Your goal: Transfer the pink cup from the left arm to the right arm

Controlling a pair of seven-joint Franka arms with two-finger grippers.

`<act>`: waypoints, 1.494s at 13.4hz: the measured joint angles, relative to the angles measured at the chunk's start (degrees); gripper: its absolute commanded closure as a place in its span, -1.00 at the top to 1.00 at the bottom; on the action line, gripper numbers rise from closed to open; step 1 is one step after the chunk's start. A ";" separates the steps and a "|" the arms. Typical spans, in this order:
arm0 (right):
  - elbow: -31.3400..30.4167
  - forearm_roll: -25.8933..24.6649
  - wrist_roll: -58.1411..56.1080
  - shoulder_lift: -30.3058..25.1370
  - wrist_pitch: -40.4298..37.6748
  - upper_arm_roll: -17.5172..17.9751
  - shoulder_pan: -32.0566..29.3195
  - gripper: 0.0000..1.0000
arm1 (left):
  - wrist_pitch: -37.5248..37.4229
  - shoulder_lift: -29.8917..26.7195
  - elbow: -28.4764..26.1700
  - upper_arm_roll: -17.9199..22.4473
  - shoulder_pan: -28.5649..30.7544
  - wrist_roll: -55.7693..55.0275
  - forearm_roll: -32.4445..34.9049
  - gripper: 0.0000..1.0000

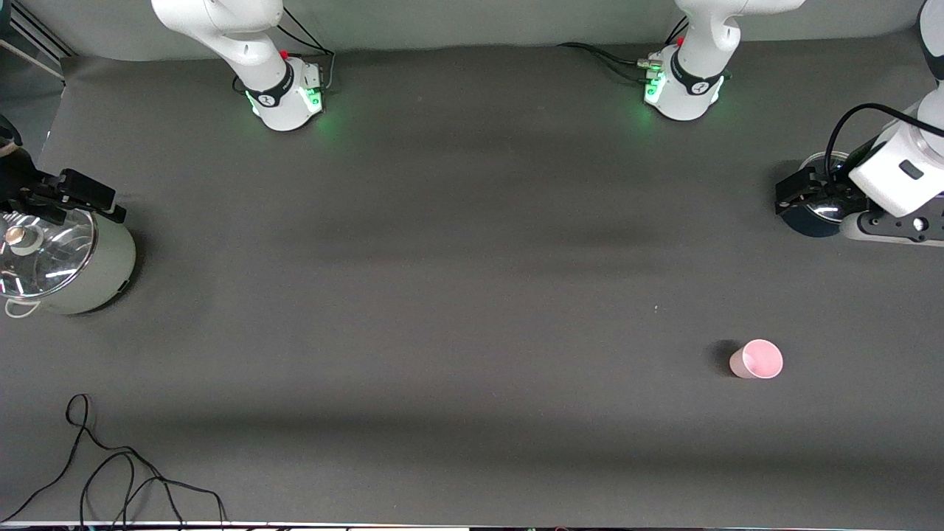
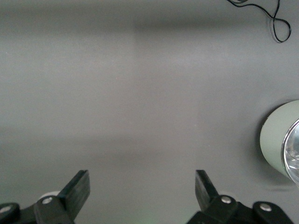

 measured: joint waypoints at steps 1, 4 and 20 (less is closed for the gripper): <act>0.00 0.00 0.00 0.02 0.00 0.00 0.00 1.00 | 0.00 0.12 0.00 0.01 0.00 0.00 0.02 1.00; 0.14 0.00 0.00 0.04 0.00 0.00 0.00 1.00 | 0.09 0.17 0.24 -0.01 -0.06 -0.01 0.07 1.00; 0.18 0.00 -0.01 0.64 -0.03 0.00 0.00 1.00 | 0.38 1.26 1.81 0.05 -0.08 0.08 0.06 1.00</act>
